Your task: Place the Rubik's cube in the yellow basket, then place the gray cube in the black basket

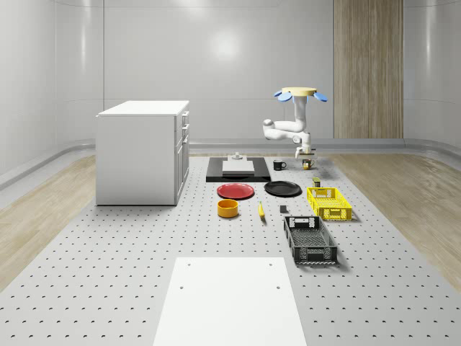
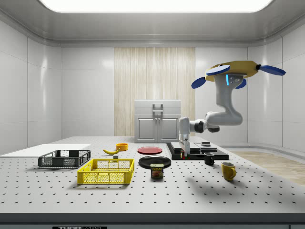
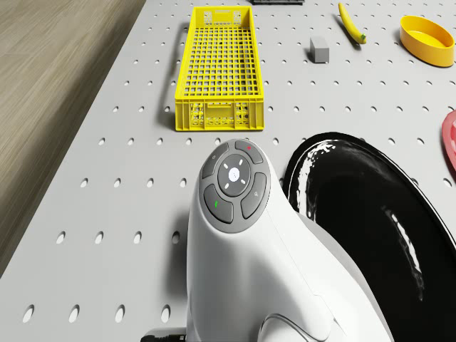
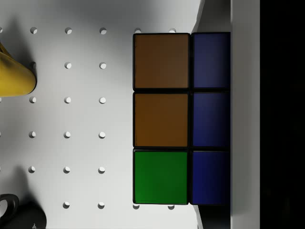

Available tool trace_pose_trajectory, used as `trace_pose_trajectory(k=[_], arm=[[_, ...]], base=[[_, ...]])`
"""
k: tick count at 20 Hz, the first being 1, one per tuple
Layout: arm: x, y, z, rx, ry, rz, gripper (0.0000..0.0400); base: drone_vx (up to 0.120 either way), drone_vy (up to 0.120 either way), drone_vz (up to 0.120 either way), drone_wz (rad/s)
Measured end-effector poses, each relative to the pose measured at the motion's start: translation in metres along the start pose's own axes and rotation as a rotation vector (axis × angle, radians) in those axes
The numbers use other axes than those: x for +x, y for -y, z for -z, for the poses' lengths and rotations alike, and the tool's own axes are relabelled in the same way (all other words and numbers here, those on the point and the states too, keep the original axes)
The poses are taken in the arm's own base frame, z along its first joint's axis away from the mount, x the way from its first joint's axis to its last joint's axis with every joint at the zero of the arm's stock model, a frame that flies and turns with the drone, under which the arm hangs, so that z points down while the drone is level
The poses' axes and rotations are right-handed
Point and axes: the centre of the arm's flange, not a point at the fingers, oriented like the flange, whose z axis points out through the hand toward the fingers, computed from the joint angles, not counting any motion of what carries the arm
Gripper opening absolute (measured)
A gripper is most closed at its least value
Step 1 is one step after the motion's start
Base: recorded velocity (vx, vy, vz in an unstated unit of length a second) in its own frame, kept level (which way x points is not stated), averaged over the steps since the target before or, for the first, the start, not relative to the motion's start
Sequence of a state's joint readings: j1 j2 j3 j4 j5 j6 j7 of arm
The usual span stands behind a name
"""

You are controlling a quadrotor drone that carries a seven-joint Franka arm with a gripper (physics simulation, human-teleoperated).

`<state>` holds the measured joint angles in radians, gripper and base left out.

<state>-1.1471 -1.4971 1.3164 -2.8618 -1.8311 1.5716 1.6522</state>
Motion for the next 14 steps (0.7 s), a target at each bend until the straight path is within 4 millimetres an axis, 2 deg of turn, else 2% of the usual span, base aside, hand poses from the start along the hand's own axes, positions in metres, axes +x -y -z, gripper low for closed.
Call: trace_pose_trajectory(k=[5, 9, 14], arm=[[0.0000, 0.0000, 0.0001, 0.000, 0.000, 0.002, 0.0288], [0.0000, 0.0000, 0.0001, 0.000, 0.000, 0.003, 0.0288], [0.0000, 0.0000, 0.0001, 0.000, 0.000, 0.003, 0.0288]], base=[[0.120, 0.000, 0.000, 0.000], [0.120, 0.120, 0.000, 0.000], [0.120, 0.008, 0.000, 0.000]])
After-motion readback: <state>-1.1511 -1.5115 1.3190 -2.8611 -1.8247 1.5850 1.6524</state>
